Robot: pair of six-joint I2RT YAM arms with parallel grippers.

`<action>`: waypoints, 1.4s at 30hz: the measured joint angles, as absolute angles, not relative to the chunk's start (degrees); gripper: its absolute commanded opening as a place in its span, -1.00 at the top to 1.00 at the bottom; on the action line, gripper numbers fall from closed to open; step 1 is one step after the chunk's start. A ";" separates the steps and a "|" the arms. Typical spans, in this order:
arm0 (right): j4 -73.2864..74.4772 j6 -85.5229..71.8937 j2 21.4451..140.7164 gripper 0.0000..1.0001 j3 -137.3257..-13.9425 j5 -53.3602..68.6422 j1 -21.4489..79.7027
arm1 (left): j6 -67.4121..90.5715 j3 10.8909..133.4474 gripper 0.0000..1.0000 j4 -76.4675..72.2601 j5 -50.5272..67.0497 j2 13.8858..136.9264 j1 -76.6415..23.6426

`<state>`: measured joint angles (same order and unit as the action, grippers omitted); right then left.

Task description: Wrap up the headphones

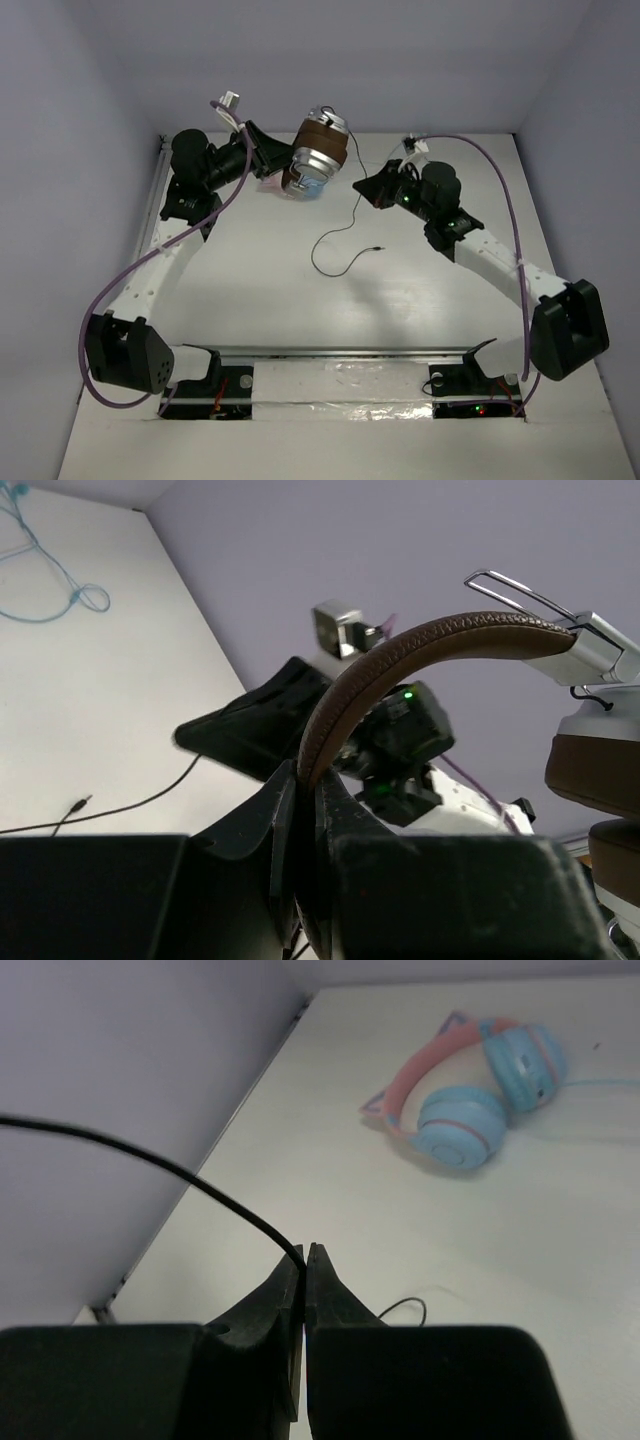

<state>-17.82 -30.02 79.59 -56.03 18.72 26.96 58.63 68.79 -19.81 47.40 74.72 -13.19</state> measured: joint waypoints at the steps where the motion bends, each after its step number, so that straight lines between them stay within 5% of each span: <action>1: -16.43 -29.50 78.61 1.00 -57.08 17.37 26.96 | 58.39 68.55 1.00 -19.88 47.44 74.50 -13.17; 11: -9.61 -25.54 81.62 1.00 -75.79 11.75 26.76 | 62.19 59.59 1.00 -25.12 49.21 72.93 -14.17; 26: -7.68 -26.39 74.67 1.00 -56.16 14.06 33.89 | 54.39 70.65 1.00 -16.69 29.89 77.10 -14.24; 42: -6.90 -27.29 74.39 1.00 -55.48 13.65 39.72 | 45.41 70.72 1.00 -9.89 -3.75 77.56 -26.98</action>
